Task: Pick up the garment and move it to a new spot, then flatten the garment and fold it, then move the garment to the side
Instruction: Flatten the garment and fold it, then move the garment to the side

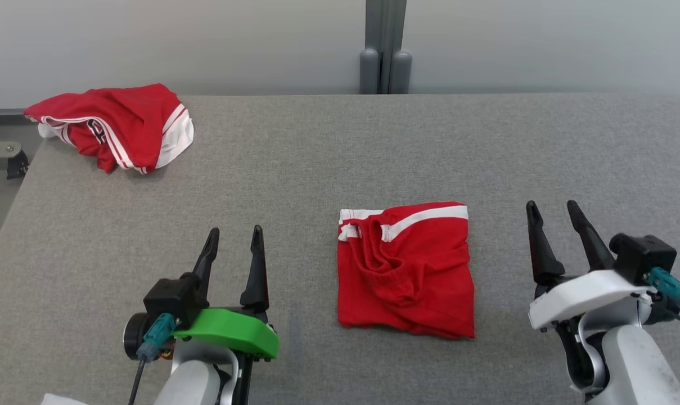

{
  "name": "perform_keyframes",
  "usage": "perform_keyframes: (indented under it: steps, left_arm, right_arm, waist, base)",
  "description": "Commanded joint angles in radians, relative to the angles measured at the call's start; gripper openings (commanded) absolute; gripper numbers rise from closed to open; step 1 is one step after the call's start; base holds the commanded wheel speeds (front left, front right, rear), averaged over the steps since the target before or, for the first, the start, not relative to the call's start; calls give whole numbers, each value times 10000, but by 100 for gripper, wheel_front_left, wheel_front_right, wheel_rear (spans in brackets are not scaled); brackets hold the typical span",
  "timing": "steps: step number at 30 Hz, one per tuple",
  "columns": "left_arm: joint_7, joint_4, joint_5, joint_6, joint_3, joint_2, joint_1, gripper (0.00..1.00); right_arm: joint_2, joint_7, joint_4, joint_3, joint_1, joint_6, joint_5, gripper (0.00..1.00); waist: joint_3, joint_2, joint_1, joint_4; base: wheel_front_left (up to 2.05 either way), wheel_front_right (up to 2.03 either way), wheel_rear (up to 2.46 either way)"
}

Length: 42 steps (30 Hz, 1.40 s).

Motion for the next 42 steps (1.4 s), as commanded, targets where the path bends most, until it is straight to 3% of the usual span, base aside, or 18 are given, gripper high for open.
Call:
perform_keyframes:
  steps: [1, 12, 33, 39, 42]
  left_arm:
    - [-1, -22, 140, -70, 149, -17, 273, 100]
    - [-2, 20, 562, -419, 890, -229, 1306, 100]
    - [-2, 115, 944, -628, 1084, -336, 1293, 100]
    - [-2, 81, 999, -617, 1066, -341, 1233, 100]
    - [-2, 59, 964, -624, 1000, -342, 1159, 100]
  right_arm:
    - [96, -203, -136, -99, 330, 4, -230, 100]
    - [434, -725, -717, -379, 1588, 4, -515, 100]
    - [433, -668, -272, -236, 1558, 4, -438, 100]
    - [426, 547, -212, -386, 972, 4, -125, 100]
    - [49, 1713, -189, -199, 501, 4, 160, 100]
  waist:
    - [-109, 0, 0, -98]
    - [-425, 0, 0, -216]
    - [-460, 0, 0, -50]
    - [-335, 0, 0, 31]
    - [-219, 0, 0, 126]
  base:
    - [0, 0, 0]
    - [0, 0, 0]
    - [0, 0, 0]
    - [0, 0, 0]
    - [0, 0, 0]
